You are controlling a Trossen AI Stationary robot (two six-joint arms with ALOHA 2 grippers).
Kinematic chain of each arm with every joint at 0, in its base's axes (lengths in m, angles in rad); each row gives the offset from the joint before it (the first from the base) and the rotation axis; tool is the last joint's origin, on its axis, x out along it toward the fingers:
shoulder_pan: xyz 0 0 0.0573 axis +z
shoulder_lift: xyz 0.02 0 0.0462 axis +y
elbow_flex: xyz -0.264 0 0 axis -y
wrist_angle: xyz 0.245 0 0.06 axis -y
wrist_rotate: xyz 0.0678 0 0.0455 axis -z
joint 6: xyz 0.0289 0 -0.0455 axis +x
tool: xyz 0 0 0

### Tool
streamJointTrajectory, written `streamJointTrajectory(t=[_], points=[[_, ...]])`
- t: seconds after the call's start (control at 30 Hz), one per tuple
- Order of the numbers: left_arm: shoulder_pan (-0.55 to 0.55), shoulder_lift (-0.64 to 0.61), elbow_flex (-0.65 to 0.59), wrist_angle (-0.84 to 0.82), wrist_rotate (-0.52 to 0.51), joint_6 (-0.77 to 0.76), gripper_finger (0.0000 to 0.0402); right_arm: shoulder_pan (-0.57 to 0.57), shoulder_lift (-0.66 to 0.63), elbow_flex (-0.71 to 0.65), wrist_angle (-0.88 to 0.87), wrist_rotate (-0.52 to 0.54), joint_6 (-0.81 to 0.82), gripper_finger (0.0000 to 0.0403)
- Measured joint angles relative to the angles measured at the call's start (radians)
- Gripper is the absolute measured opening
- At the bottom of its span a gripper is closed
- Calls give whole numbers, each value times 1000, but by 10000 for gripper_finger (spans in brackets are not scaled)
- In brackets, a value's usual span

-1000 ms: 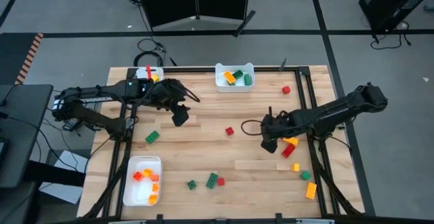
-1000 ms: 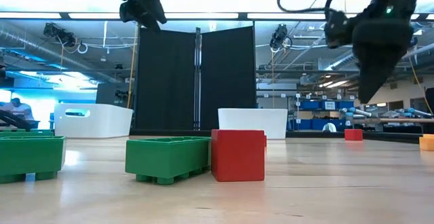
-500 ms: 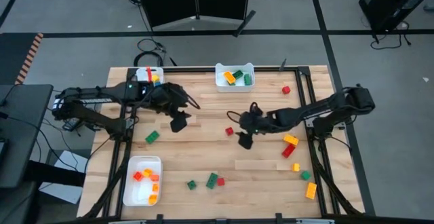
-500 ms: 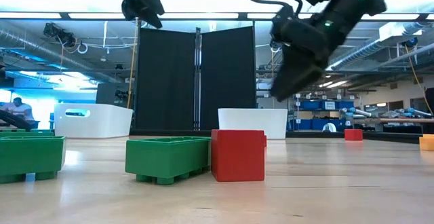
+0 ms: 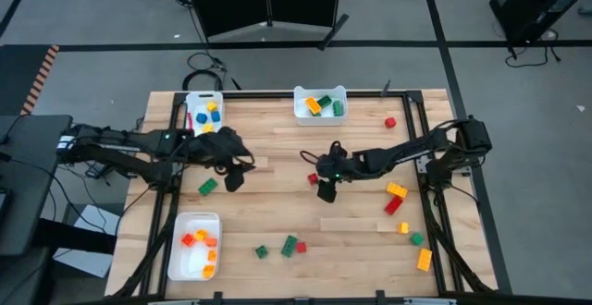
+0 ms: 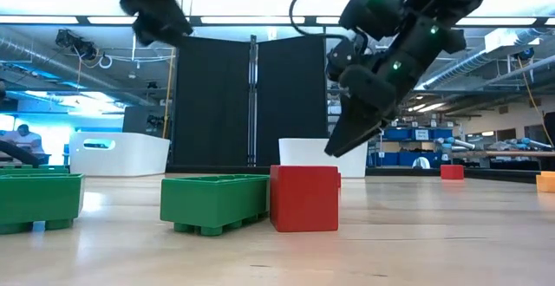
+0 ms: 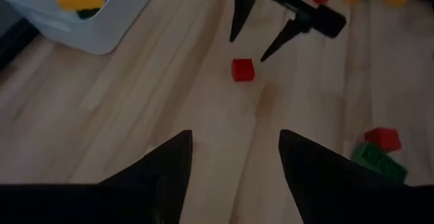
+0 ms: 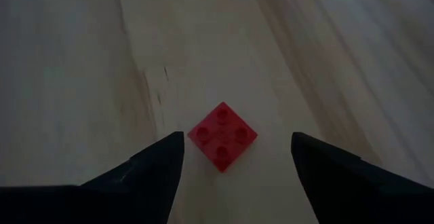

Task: Sort blocks by size
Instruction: Put the red 4 stud game piece into the bottom white bin

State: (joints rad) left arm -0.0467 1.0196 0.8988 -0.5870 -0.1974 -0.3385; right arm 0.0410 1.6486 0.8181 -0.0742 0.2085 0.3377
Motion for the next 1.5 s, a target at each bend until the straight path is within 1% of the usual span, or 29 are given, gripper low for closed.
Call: streamJointTrajectory(t=[0.13, 0.27, 0.33, 0.43, 0.5, 0.6, 0.67, 0.9, 1.03, 1.23, 1.5], points=[[0, -75, -100, 75, 8, -63, 230, 2, 36, 0, 0, 33, -70, 283], [0, -111, -145, 106, 38, -94, 229, 1, 71, 0, 47, 37, -114, 284], [0, -112, -151, 104, 46, -107, 229, 0, 84, 0, 79, 36, -136, 283], [0, -111, -151, 106, 47, -110, 229, 0, 98, 1, 106, 35, -209, 282], [0, -111, -151, 104, 47, -109, 229, 0, 107, 1, 103, 31, -251, 282], [0, -112, -151, 98, 47, -106, 229, -8, 128, 0, 120, -16, -285, 281], [0, -112, -151, 99, 48, -97, 229, -16, 147, 1, 146, -45, -289, 280], [0, -111, -151, 96, 50, -87, 229, -29, 178, 1, 209, -54, -265, 268], [0, -111, -151, 95, 50, -86, 229, -30, 184, 1, 217, -74, -257, 238], [0, -111, -151, 138, 50, -91, 229, -31, 182, 3, 197, -113, -195, 153], [0, -111, -151, 273, 39, -96, 229, -31, 180, 3, 192, -118, -139, 151]])
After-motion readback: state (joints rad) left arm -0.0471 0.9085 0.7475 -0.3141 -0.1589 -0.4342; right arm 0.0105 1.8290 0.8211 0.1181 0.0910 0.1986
